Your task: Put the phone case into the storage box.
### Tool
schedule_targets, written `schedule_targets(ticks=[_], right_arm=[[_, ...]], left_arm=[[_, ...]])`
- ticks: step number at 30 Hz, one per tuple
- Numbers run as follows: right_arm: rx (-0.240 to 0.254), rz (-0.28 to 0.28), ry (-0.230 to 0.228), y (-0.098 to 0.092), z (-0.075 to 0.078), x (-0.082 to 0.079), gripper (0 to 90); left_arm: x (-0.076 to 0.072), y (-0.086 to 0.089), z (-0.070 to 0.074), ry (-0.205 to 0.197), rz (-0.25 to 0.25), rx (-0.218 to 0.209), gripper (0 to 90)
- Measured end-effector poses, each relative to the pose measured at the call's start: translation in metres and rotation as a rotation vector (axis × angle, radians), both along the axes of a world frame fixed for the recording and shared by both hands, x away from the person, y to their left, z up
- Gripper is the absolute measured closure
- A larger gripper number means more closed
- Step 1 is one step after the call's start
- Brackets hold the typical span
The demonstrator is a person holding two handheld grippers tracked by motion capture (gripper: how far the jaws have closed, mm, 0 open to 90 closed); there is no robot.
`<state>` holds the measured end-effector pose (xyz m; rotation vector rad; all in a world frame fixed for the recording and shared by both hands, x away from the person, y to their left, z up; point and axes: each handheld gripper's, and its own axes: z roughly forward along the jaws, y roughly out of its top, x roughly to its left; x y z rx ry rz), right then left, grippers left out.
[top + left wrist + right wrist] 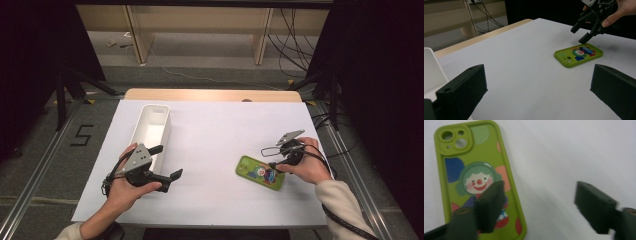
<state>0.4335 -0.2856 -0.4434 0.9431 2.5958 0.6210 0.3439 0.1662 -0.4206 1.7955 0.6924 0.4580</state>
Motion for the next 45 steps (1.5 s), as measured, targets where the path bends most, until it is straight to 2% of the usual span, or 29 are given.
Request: schedule_targets(ticks=[4, 15, 22, 23, 30, 34, 37, 45], right_arm=[[-0.024, 0.082, 0.009, 0.005, 0.004, -0.002, 11.4], [-0.070, 0.173, 0.067, 0.025, 0.004, -0.005, 2.4], [-0.092, 0.191, 0.095, 0.035, 0.002, -0.006, 0.8], [-0.100, 0.207, 0.102, 0.040, 0.000, -0.006, 0.7], [-0.132, 0.229, 0.132, 0.054, -0.007, -0.005, 0.6], [-0.152, 0.242, 0.147, 0.058, -0.010, -0.005, 0.6], [-0.192, 0.247, 0.149, 0.061, -0.012, -0.004, 0.6], [-0.227, 0.242, 0.166, 0.064, -0.015, -0.003, 1.0]], left_arm=[[0.000, 0.000, 0.000, -0.003, 0.000, -0.003, 0.0], [0.000, 0.000, 0.000, -0.003, -0.001, -0.001, 0.0], [0.000, 0.000, 0.000, -0.003, -0.001, 0.001, 0.0], [0.000, 0.000, 0.000, -0.004, -0.001, 0.001, 0.0], [0.000, 0.000, 0.000, -0.003, -0.001, -0.002, 0.0], [0.000, 0.000, 0.000, -0.003, -0.001, 0.000, 0.0], [0.000, 0.000, 0.000, -0.002, -0.002, 0.000, 0.0], [0.000, 0.000, 0.000, -0.002, -0.002, -0.001, 0.0]])
